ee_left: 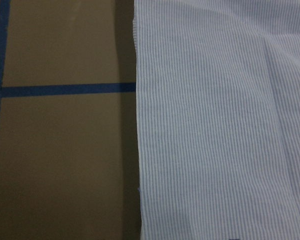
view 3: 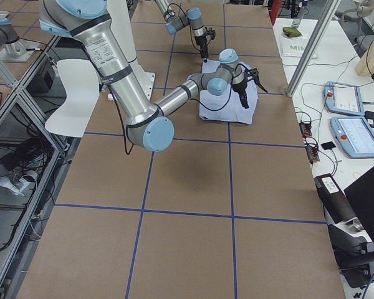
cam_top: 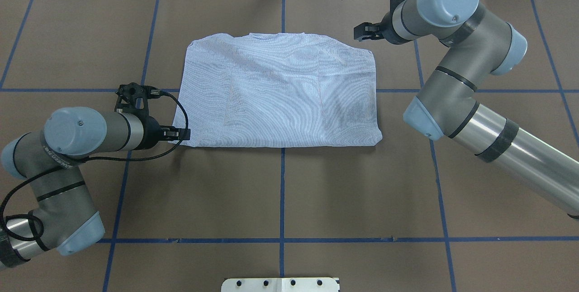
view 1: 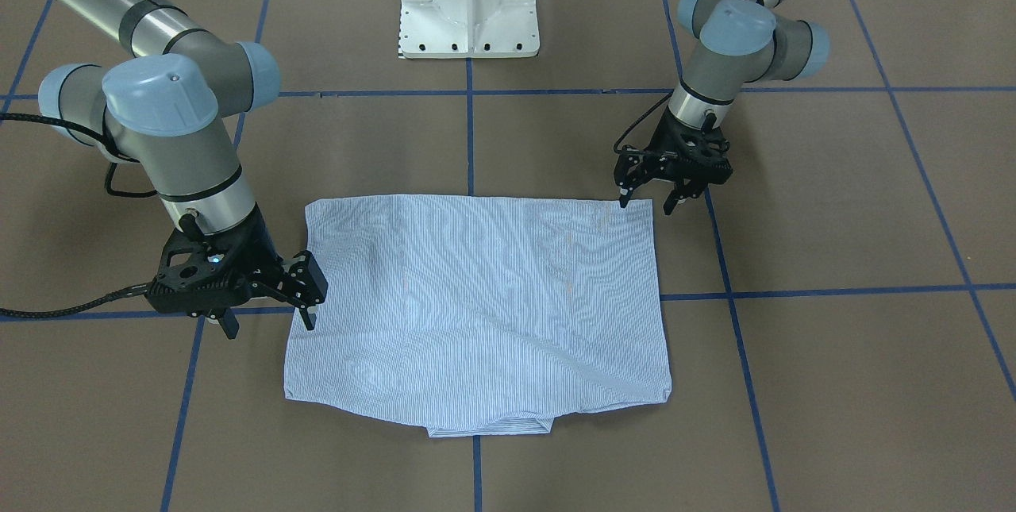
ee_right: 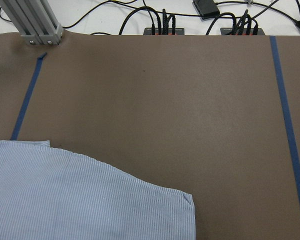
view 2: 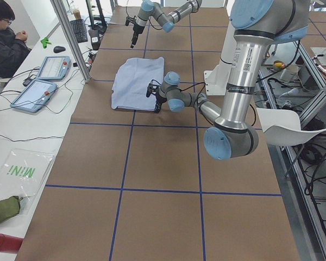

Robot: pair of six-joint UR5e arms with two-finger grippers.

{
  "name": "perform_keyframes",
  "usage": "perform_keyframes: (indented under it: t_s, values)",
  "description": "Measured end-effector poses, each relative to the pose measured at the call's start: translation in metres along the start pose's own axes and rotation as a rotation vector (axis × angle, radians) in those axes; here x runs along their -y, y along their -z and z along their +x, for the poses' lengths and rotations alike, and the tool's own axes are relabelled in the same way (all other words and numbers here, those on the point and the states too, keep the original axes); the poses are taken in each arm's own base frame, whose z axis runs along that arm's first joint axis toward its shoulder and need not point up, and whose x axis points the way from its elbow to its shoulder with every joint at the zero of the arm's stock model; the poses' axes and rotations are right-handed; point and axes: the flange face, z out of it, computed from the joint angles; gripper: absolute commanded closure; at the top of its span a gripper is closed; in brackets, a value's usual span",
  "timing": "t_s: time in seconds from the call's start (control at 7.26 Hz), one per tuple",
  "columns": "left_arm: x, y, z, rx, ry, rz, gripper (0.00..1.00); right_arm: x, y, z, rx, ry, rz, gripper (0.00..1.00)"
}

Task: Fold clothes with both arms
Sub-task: 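Lower the left gripper to the folded shirt's side edge and grasp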

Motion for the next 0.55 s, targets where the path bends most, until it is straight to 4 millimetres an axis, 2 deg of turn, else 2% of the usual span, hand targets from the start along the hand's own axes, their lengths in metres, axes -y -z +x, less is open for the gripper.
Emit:
perform_keyframes:
  t_s: [0.14, 0.28, 0.41, 0.55]
  values:
    - [-0.0014, -0.001, 0.0026, -0.003, -0.004, -0.003, 0.52, -0.0002, -0.0004, 0.0004, -0.001, 0.001, 0.0, 0.0]
    - [-0.0032, -0.0016, 0.0053, -0.007, -0.007, -0.007, 0.63, -0.0003, -0.0007, 0.0007, -0.001, 0.002, -0.001, 0.0]
    - [-0.0054, -0.0025, 0.0071, -0.009, -0.011, -0.011, 0.79, -0.0004, -0.0008, 0.0008, -0.001, 0.002, 0.0, 0.0]
    - [-0.0073, -0.0031, 0.0082, -0.01, -0.013, -0.014, 1.0, -0.001, -0.001, 0.0001, 0.0, 0.003, -0.001, 0.0]
